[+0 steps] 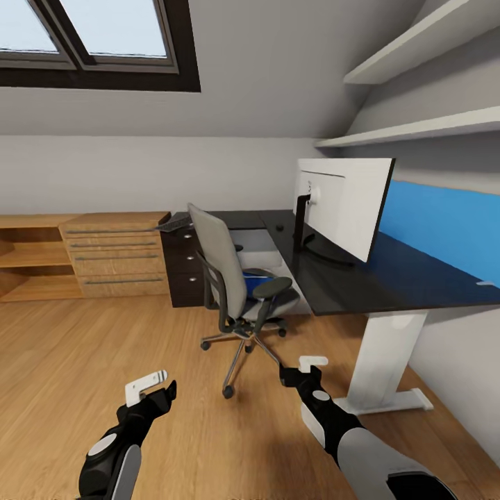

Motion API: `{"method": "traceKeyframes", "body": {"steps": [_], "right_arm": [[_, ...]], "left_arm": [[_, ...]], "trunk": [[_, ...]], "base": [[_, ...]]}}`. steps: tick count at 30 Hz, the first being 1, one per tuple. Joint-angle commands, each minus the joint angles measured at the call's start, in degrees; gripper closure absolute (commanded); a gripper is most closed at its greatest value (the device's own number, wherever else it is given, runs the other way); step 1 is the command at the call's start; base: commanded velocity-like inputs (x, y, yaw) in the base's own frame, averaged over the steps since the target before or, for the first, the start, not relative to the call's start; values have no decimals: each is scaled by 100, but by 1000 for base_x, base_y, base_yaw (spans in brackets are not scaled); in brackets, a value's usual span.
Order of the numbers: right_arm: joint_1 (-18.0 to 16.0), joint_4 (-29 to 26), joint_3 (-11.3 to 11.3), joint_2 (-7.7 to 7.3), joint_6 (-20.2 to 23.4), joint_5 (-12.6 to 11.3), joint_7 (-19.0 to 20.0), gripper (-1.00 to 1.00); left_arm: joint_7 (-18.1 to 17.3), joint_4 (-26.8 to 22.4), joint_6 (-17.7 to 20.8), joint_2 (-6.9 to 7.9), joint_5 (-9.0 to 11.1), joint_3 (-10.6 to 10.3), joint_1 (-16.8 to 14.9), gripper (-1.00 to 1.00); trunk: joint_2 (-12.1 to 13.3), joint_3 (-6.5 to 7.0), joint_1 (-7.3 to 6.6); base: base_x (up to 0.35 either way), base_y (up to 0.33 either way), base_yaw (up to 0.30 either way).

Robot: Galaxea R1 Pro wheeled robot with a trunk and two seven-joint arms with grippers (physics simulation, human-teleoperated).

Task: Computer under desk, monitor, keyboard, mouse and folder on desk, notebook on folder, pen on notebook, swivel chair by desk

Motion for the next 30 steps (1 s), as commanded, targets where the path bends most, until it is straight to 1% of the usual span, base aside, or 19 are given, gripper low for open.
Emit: {"method": "traceKeyframes", "body": {"steps": [1, 3, 4, 6, 9, 13, 14, 15, 17, 18, 19, 20, 22, 23, 24, 25, 28, 30], "right_arm": [[-1, 4, 12, 1, -2, 7, -30, -100], [1, -3, 14, -9, 80, 10, -36, -100], [1, -6, 15, -20, 190, 7, -35, -100], [11, 74, 27, -38, 569, 8, -17, -100], [42, 209, 59, -33, 576, 25, -13, -100], [46, 141, 73, -24, 592, 30, -35, -100], [48, -570, 85, -16, 617, 42, -31, -100], [46, -610, 92, 3, 647, 44, -41, -100], [37, -657, 93, 61, 780, 33, -45, -100], [-28, -683, 75, 147, 1238, 11, -45, -100], [-34, -681, 69, 147, 1237, 10, -44, -100], [-39, -672, 62, 147, 1214, 11, -43, -100], [-49, -634, 41, 147, 980, 15, -42, -100], [-52, -567, 35, 147, 693, 22, -43, -100], [-54, -516, 35, 147, 522, 22, -46, -100], [-52, -408, 34, 147, 197, 23, -53, -100], [-51, -223, 38, 147, -271, 17, -101, -100], [-50, -148, 41, 147, -428, 4, -229, -100]], "left_arm": [[38, -8, 26, 11, 61, 9, -3, -100], [38, -8, 36, 35, 61, 58, -3, -100], [36, -8, 45, 56, 61, 132, -3, -100], [37, -9, 108, 77, 61, 300, -3, -100], [38, -5, 129, 72, 61, 297, -3, -100], [33, -8, 132, 89, 61, 287, -3, -100], [44, 4, 233, 8, 72, -43, -6, -100], [48, 1, 272, -1, 71, -137, -12, -100], [52, -4, 312, -12, 73, -223, -16, -100], [52, -8, 362, -28, 79, -445, -20, -100], [51, -8, 370, -26, 81, -468, -20, -100], [50, -8, 381, -25, 82, -487, -20, -100], [48, -8, 401, -18, 83, -522, -20, -100], [50, -8, 411, -15, 79, -535, -21, -100], [53, -7, 415, -14, 76, -539, -21, -100], [70, 4, 419, -9, 70, -543, -21, -100], [189, 25, 423, 28, 64, -528, -17, -100], [307, 37, 429, 78, 62, -460, -18, -100]], "trunk": [[-44, -24, 22], [-124, -60, 66], [-165, -78, 88], [-245, -114, 131], [-365, -168, 197], [-526, -240, 285], [-566, -258, 307], [-606, -276, 329], [-686, -311, 373], [-726, -329, 395], [-766, -347, 417], [-806, -365, 439], [-887, -401, 483], [-927, -419, 505], [-967, -437, 527], [-1007, -455, 549], [-1127, -509, 615], [-1207, -545, 659]], "base": [[0, 0, 0], [0, 0, 0], [0, 0, 0], [0, 0, 0], [0, 0, 0], [0, 0, 0], [0, 0, 0], [0, 0, 0], [0, 0, 0], [0, 0, 0], [0, 0, 0], [0, 0, 0], [0, 0, 0], [0, 0, 0], [0, 0, 0], [0, 0, 0], [0, 0, 0], [0, 0, 0]]}}
